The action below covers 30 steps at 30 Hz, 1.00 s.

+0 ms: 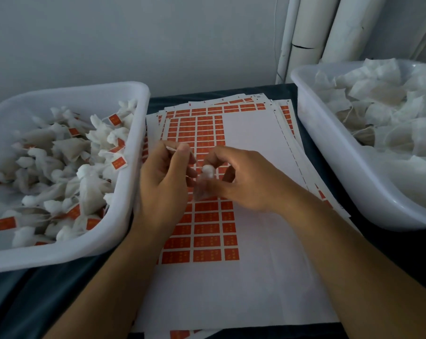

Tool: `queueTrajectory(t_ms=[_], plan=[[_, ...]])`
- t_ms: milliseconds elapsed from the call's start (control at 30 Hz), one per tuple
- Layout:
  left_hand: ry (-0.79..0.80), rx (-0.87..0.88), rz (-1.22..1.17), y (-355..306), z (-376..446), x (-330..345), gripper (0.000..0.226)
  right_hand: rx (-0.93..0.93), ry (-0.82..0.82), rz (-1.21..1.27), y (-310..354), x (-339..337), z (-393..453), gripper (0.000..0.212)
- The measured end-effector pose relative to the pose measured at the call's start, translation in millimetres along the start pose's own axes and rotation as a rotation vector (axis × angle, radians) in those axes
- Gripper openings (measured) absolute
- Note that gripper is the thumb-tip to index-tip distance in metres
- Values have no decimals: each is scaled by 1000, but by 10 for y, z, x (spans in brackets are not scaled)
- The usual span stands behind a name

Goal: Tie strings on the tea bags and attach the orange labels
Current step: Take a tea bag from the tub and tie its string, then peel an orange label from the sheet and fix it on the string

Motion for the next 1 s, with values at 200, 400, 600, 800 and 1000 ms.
queueTrajectory(t_ms=[200,400,600,800,1000], plan=[[27,44,-24,-40,11,14,16,52,-3,-8,-51,14,22,16],[16,-14,91,-20,-20,-103,33,117,55,-100,-79,38,2,26],[203,18,194,-57,-376,-217,31,201,187,-152,-145,-9,-170,65],[379,48,472,-44,-864,-236,25,204,150,-190,-100,-53,-422,69],[580,148,520,-126,-1281,58,22,214,-43,-58,-50,-83,-621,55]])
Point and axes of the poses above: each hand's wrist, its own z-axis towards the middle knuckle, its own x-axis out of the palm, y = z × x, the point moved 8 cm from there along z, towards the middle knuckle, and after that the axes turned 2 degrees about z, right-handed, at the moved point
